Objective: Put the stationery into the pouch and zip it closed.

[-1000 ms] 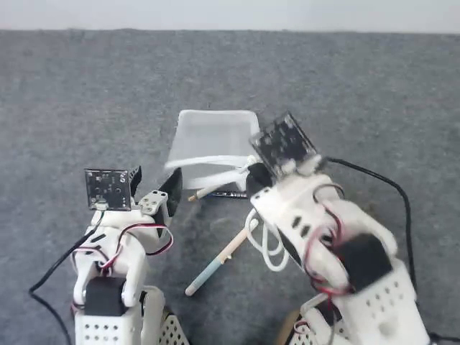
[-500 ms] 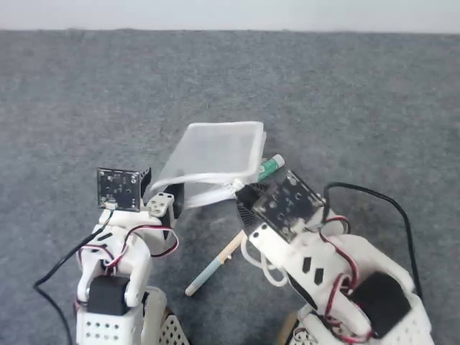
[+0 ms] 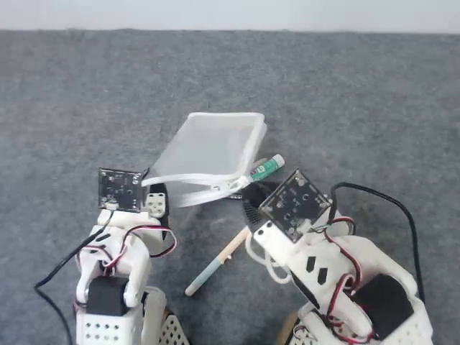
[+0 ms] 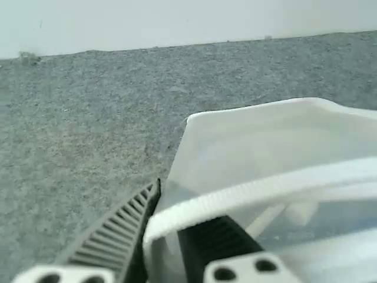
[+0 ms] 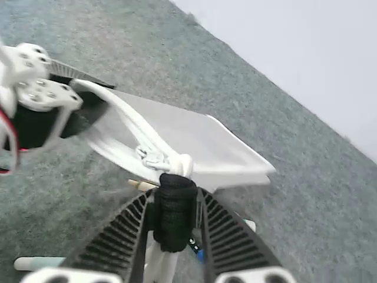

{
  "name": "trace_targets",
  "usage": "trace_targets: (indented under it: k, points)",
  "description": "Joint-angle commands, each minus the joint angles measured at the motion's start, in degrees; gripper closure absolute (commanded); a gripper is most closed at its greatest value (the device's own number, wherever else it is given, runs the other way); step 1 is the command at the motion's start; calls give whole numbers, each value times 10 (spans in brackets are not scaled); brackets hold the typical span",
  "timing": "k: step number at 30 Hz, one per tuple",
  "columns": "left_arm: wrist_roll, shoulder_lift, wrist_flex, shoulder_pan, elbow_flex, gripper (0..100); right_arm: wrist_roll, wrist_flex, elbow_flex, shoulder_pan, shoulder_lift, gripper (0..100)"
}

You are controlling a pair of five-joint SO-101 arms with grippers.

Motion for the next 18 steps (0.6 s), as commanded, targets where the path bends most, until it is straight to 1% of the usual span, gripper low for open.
trace_targets:
  k: [1, 3, 5, 10, 15, 18]
  points:
    - [4, 1, 11, -45, -46, 990, -4, -12, -6, 42, -13, 879]
    - [19, 0, 11, -63, -51, 990, -40, -20, -4, 54, -11, 794]
    - [25, 1, 12, -81, -61, 990, -59, -26, 0, 71, 2, 745]
    - [40, 0, 23, -107, -73, 990, -61, -59, -1, 98, 85, 775]
    - [41, 0, 21, -136, -76, 990, -64, -68, -40, 100, 202, 776]
    - [53, 0, 21, -153, -77, 990, -95, -72, -67, 108, 281, 775]
